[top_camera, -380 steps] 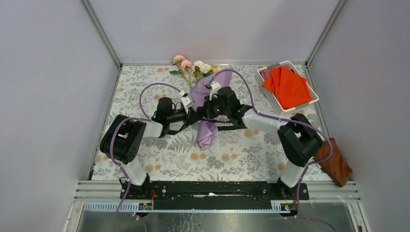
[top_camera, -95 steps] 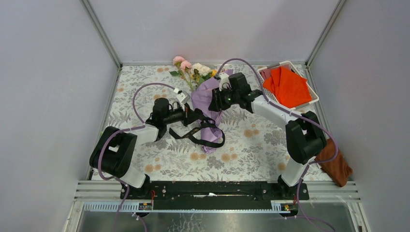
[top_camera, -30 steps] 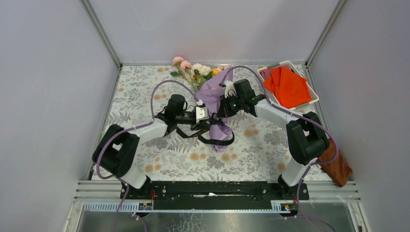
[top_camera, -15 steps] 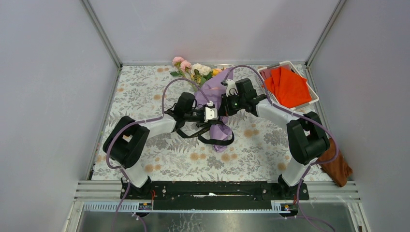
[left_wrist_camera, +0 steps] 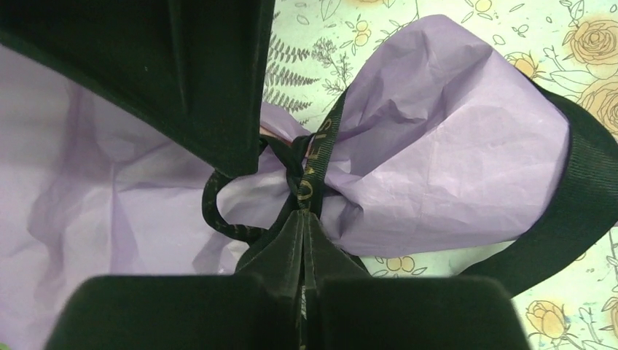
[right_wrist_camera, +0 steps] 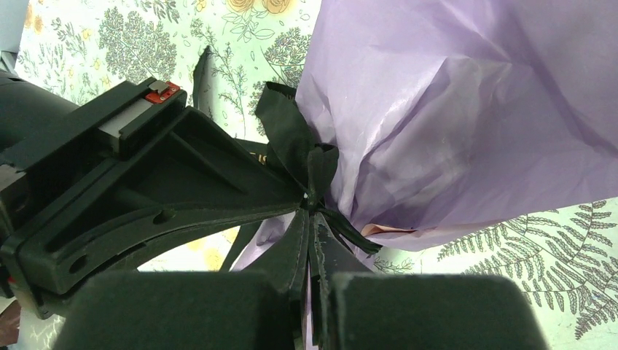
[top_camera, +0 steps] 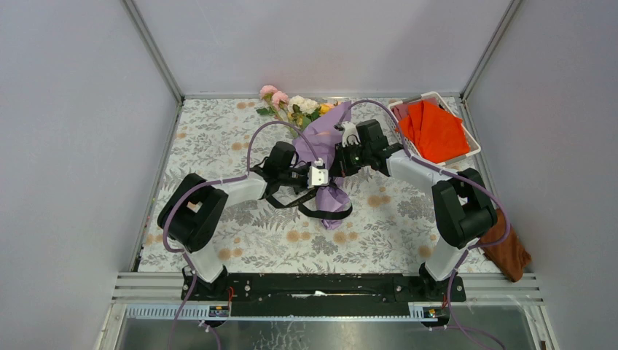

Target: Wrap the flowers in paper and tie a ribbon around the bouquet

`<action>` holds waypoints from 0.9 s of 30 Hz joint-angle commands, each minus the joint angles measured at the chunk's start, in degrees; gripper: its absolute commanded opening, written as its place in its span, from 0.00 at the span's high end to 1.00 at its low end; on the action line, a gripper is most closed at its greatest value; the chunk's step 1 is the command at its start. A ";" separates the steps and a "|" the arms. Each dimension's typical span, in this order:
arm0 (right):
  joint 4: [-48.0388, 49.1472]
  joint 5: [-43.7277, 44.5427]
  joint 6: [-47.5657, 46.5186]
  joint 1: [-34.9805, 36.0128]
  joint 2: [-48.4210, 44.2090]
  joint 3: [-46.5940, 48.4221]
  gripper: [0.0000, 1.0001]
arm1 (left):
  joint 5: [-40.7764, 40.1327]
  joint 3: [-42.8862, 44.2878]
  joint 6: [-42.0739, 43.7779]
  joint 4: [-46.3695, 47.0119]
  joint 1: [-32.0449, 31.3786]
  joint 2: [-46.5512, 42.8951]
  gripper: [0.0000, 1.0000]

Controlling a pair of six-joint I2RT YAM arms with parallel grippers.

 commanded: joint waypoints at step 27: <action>-1.72 -6.38 -0.55 -4.87 0.29 3.93 0.64 | -8.47 0.26 -15.89 12.77 -0.20 2.17 1.00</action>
